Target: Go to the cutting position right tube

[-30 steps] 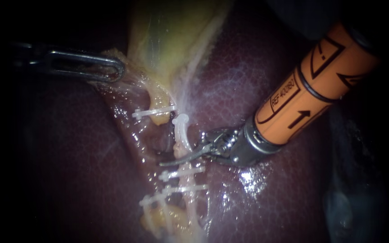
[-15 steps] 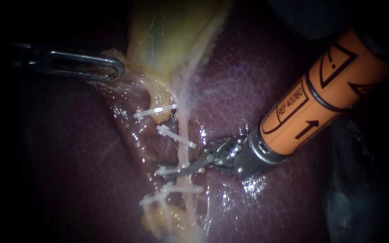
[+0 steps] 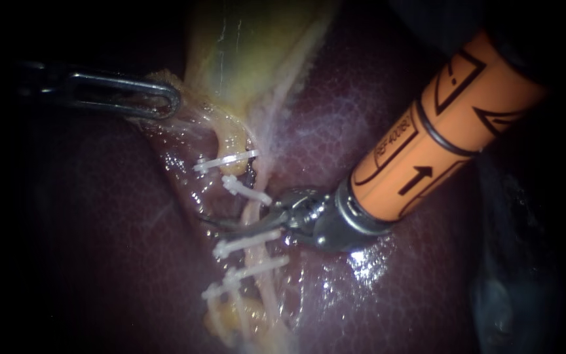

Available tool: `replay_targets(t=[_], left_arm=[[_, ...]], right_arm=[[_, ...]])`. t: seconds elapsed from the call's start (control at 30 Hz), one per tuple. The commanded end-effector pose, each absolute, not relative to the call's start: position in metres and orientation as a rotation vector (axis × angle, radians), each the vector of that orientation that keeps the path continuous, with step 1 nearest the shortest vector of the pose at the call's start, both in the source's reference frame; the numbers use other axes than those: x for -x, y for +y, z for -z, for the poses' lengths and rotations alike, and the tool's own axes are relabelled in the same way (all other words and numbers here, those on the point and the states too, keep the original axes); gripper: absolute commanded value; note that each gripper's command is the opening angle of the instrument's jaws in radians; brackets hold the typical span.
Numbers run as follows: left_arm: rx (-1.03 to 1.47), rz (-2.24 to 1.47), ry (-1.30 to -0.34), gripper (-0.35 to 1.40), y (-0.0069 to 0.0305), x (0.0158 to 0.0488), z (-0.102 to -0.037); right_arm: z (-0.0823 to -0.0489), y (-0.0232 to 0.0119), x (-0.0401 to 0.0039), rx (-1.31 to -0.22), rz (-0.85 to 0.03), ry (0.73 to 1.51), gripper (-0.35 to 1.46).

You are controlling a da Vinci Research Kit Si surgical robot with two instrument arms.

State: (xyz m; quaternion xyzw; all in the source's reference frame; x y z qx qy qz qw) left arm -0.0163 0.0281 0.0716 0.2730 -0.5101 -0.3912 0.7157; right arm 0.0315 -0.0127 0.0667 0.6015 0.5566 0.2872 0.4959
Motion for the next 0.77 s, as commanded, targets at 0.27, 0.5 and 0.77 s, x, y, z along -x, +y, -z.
replay_targets(t=[0.27,0.5,0.77], left_arm=[[-0.605,0.866,-1.129,-0.35,0.0281,0.0163,-0.0716],[-0.605,0.866,-1.129,-0.35,0.0281,0.0163,-0.0716],[-0.605,0.866,-1.129,-0.35,0.0281,0.0163,-0.0715]], right_arm=[[-0.0647,-0.0115,-0.0316,-1.394,-0.709,1.399,1.30],[-0.0646,-0.0115,-0.0316,-1.386,-0.702,1.408,1.30],[-0.0646,-0.0115,-0.0316,-1.386,-0.702,1.408,1.30]])
